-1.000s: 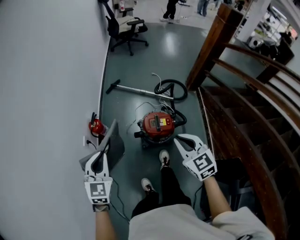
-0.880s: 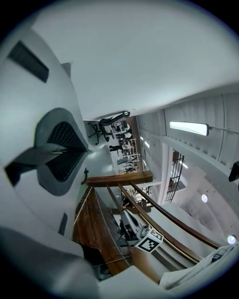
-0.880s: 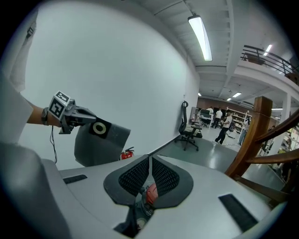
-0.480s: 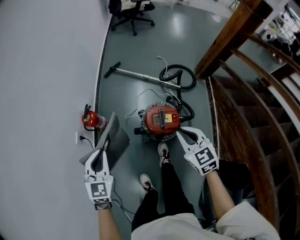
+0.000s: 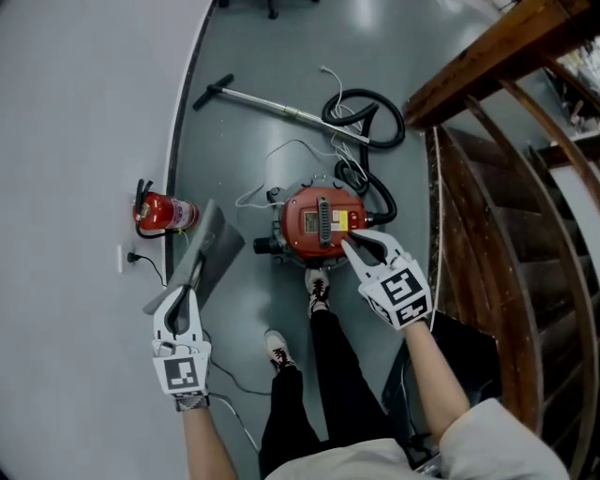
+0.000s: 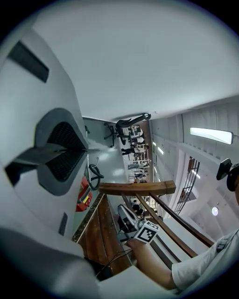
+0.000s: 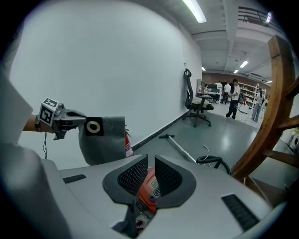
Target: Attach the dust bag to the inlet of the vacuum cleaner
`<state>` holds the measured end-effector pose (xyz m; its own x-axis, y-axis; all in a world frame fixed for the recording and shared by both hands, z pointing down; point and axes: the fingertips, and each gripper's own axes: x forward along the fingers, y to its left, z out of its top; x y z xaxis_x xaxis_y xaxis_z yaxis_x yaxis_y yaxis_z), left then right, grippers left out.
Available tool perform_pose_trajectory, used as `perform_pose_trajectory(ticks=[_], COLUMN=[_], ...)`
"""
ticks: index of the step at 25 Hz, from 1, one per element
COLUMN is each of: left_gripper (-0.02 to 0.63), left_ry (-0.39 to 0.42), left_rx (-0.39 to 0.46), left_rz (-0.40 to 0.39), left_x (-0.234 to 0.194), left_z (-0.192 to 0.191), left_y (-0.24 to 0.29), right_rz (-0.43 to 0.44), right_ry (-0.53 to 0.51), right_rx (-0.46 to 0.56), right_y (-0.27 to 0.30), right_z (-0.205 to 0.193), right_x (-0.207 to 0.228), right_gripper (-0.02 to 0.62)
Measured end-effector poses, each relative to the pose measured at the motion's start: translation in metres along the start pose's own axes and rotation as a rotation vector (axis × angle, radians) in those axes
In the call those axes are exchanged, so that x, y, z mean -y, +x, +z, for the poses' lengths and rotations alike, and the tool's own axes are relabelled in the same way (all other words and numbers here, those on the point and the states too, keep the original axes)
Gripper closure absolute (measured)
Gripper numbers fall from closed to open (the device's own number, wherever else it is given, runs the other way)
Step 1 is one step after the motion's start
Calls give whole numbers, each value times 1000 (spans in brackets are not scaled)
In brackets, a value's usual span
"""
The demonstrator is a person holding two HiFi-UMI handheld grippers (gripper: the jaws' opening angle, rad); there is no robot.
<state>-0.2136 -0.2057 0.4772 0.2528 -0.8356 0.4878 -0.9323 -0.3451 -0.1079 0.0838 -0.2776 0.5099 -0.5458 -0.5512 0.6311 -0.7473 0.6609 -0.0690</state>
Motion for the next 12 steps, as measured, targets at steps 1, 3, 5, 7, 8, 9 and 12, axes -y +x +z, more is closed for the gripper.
perform_pose_trajectory(ticks=[1,3,5,7,8,9,12], left_gripper=[591,591,591,591,591,591,591], left_ry=[-6,-20,-28,-37,-43,-49,-70], left_rx=[-8,-26,-47,-66,-72,-73,-77], left_rz=[7,19,20,17,19,23,40], left_x=[-1,-1,1,3,4,5,7], left_z=[-7,-19,-32,-45,-51,-57,-74], left_y=[5,15,24,33,39,44,60], right_rz=[7,21,36,50,57,66,83], right_ry=[2,17,38,67,85,104,155], right_rx=[-12,-35,-53,-75,-86,-95,-118], right_y=[9,25,39,53,59,66,84], right_z=[-6,-16,-26,-40,-47,-54,-76], right_x=[4,13,18,23,25,28,35], right_gripper=[546,530,517,512,511,506,500])
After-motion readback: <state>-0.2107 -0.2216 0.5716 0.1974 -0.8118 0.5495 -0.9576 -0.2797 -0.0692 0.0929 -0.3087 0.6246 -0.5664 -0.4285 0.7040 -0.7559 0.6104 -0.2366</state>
